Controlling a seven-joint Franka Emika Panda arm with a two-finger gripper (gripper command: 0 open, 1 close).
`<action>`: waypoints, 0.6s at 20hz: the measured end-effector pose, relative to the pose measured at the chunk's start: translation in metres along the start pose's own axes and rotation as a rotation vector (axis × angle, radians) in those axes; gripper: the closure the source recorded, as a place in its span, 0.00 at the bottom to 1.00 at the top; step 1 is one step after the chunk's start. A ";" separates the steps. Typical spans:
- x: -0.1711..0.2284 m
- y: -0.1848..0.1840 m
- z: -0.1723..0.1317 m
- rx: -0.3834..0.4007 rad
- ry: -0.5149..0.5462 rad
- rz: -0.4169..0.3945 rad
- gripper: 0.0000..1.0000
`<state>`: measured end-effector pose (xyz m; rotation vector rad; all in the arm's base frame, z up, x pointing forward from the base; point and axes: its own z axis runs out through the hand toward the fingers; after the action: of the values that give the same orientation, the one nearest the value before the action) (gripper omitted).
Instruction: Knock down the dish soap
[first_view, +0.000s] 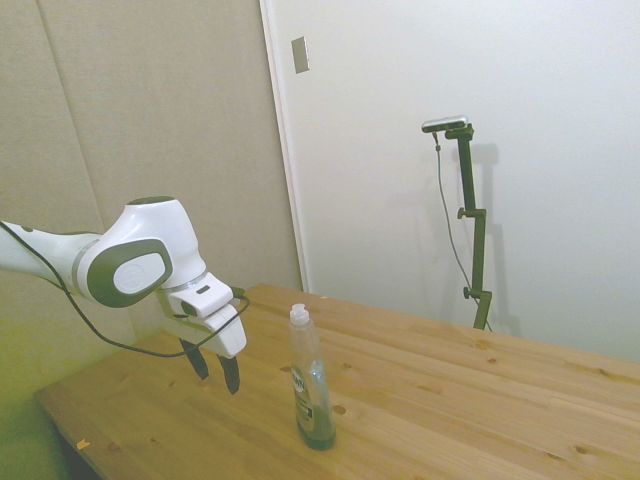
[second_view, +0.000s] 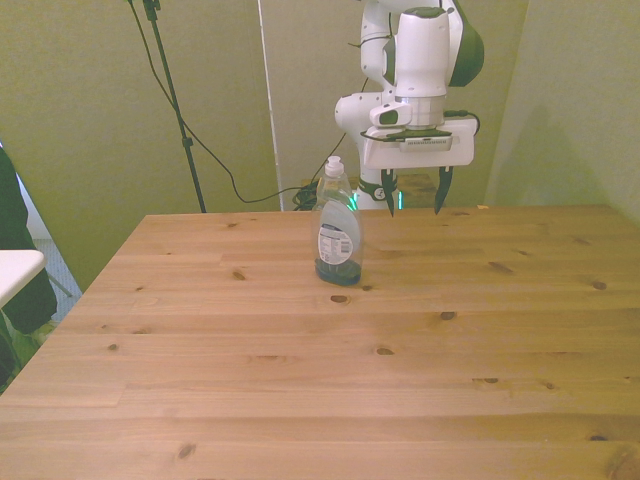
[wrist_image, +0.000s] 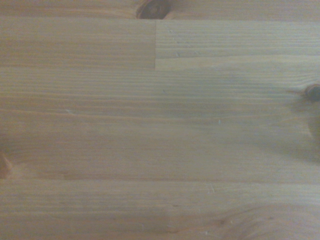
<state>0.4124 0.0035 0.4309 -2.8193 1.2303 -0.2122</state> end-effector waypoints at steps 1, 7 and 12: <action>0.000 0.000 0.000 0.000 0.000 0.000 0.00; 0.018 0.013 -0.004 0.025 0.013 0.035 1.00; 0.046 0.037 -0.013 0.030 0.050 0.099 1.00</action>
<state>0.4143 -0.0556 0.4439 -2.7347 1.3613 -0.2952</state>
